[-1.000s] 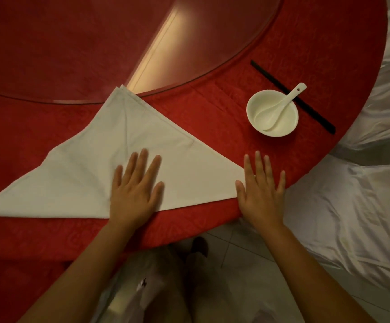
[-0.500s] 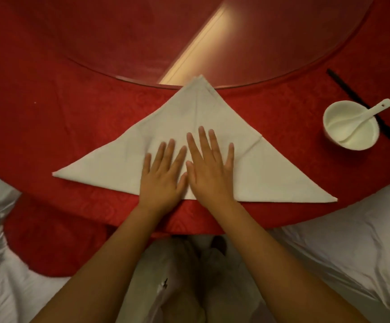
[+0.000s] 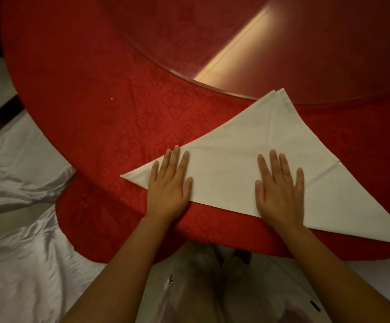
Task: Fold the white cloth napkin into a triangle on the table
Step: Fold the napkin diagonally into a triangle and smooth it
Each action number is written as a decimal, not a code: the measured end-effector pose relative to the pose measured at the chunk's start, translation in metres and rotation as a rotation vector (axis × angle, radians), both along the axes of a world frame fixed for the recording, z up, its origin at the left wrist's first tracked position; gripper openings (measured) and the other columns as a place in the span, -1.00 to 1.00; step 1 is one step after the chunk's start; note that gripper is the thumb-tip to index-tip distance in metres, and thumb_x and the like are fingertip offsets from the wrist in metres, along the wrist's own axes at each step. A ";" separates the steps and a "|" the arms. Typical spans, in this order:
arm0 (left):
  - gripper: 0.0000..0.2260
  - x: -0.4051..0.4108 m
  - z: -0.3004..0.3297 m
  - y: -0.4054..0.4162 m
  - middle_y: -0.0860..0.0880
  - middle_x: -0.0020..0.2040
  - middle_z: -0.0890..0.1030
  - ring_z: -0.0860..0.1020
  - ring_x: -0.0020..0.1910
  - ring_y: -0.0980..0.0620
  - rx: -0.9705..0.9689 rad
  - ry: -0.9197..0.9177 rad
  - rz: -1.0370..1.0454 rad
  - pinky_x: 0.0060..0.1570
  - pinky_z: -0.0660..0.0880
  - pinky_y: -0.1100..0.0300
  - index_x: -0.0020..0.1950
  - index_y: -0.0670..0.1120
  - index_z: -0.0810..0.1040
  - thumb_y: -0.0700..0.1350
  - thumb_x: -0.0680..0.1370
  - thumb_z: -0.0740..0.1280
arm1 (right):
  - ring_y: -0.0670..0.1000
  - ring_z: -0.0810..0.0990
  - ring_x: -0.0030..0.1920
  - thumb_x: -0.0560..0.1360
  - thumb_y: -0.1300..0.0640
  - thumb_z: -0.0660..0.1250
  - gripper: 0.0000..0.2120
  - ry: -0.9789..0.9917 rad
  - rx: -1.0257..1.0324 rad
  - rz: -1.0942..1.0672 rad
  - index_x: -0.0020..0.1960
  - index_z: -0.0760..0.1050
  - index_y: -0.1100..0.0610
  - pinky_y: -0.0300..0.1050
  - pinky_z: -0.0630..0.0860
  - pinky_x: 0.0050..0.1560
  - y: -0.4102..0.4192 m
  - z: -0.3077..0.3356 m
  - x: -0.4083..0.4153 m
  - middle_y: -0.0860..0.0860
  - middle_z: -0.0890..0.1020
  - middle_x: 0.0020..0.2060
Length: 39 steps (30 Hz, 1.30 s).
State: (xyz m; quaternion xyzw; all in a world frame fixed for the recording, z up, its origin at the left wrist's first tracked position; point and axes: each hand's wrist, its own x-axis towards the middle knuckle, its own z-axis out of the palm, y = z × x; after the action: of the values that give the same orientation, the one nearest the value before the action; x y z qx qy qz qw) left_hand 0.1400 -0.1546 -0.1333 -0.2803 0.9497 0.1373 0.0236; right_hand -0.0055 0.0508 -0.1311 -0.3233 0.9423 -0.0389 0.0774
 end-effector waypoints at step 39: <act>-0.43 -0.091 0.024 0.149 -0.07 0.54 0.00 -0.02 0.52 -0.07 0.048 0.052 -0.340 0.40 -0.28 -0.17 0.53 0.05 0.00 0.19 0.54 -0.07 | 0.29 0.25 0.39 0.45 0.03 0.33 -0.53 0.093 0.065 -0.671 0.29 0.38 0.20 0.33 0.13 0.35 0.178 0.040 -0.044 0.29 0.34 0.36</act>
State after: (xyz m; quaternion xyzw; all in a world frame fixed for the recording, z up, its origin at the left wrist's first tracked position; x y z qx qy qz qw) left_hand 0.0491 -0.0055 -0.1096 -0.1112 0.9802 0.1613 0.0286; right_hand -0.0498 0.2288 -0.0910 0.0062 0.9995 -0.0173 0.0272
